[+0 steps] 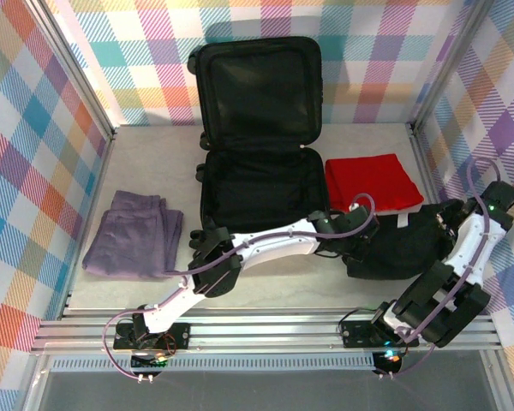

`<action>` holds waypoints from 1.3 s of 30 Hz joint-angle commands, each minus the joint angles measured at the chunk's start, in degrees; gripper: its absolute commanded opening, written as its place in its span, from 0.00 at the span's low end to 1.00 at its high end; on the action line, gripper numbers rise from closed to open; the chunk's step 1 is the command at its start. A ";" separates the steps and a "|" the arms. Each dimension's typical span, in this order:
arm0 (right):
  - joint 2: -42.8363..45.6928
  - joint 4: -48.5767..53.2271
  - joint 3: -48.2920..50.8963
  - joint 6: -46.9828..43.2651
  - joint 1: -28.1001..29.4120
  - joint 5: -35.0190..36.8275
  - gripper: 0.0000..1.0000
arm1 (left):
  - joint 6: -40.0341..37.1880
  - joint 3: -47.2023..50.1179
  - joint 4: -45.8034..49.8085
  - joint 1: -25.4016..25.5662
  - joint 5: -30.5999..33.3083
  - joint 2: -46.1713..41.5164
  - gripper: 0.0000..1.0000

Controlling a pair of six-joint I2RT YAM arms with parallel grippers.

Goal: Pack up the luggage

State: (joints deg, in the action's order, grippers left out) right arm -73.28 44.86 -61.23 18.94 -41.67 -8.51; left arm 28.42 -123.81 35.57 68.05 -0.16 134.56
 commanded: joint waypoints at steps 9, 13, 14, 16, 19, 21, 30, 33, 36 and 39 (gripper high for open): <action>6.39 5.15 -7.13 1.72 0.81 -14.19 0.01 | -5.43 -2.84 5.01 -6.81 3.34 -10.33 0.00; 7.29 3.84 -9.45 5.21 9.10 -13.74 0.01 | -7.08 -2.43 5.57 -9.53 5.02 -11.66 0.00; 7.08 3.22 -9.98 6.20 11.94 -12.67 0.01 | -7.52 -2.32 5.94 -10.35 5.58 -11.94 0.00; 6.18 1.82 -11.12 8.27 17.35 -10.56 0.01 | -8.31 -2.19 6.76 -12.16 6.33 -12.54 0.00; 3.64 -0.61 -12.83 10.93 24.55 -7.90 0.01 | -9.12 -0.15 6.72 -15.58 7.30 -14.63 0.00; 1.52 -2.25 -14.04 12.42 28.85 -6.34 0.01 | -9.70 1.65 6.57 -17.95 8.08 -16.29 0.00; -11.45 -8.34 -20.74 16.02 46.29 0.57 0.01 | -11.73 17.14 4.11 -29.20 9.44 -26.94 0.00; -17.07 -8.91 -24.54 16.66 51.02 2.14 0.00 | -11.64 22.49 3.43 -32.65 9.60 -29.93 0.00; -22.52 -8.95 -28.61 17.08 54.68 2.74 0.01 | -11.11 27.64 2.36 -35.00 9.44 -32.70 0.00; -26.67 -8.23 -31.31 17.29 56.80 3.14 0.01 | -10.61 31.87 1.28 -36.92 9.71 -34.44 0.00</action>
State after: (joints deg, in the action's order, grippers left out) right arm -98.39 37.23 -89.27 35.20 14.11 -7.01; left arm 18.15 -94.43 39.42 32.42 8.25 103.13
